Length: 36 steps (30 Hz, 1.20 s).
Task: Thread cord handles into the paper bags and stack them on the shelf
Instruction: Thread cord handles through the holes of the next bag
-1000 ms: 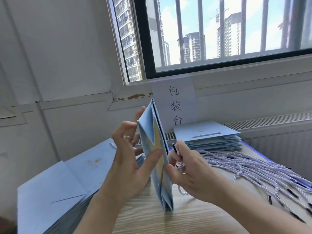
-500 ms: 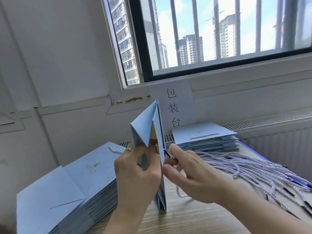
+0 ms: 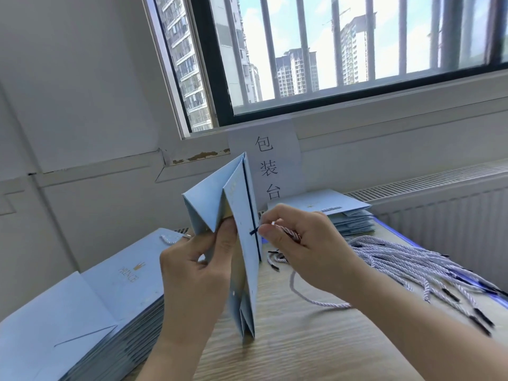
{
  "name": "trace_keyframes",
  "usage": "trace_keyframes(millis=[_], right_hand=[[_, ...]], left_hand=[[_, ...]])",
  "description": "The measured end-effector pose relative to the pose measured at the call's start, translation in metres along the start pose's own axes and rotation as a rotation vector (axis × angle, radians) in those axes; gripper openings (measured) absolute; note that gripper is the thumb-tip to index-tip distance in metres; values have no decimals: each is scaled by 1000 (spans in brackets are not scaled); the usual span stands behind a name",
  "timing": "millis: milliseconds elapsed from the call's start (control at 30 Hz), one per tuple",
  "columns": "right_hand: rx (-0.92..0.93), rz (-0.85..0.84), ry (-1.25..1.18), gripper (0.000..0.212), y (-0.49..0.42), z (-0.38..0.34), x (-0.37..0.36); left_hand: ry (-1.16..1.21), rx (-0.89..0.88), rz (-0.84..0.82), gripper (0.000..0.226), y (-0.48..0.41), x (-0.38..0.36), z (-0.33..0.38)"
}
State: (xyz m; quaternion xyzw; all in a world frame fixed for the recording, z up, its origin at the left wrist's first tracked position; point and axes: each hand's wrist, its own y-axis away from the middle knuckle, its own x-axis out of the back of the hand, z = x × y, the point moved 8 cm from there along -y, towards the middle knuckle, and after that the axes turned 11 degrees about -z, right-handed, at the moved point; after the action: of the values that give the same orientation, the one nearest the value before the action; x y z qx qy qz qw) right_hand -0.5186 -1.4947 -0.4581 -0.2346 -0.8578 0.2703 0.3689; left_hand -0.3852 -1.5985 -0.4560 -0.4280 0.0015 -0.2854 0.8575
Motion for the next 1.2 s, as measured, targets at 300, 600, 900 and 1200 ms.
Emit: trace_keyframes(millis=[300,600,900,1200], right_hand=[[54,117,-122,9,3,-10,3],[47,125,-81,9,3,-9,0],[55,-35,23,18,2,-7,-12],[99,-125,241,41,6,-6,-22]], left_hand=[[97,7,-45,21,-2,-5,7],[160,4,-83,13,-3,-9,11],[55,-69,-100,14,-2,-5,16],[-125,-148,-184,15,-6,-7,14]])
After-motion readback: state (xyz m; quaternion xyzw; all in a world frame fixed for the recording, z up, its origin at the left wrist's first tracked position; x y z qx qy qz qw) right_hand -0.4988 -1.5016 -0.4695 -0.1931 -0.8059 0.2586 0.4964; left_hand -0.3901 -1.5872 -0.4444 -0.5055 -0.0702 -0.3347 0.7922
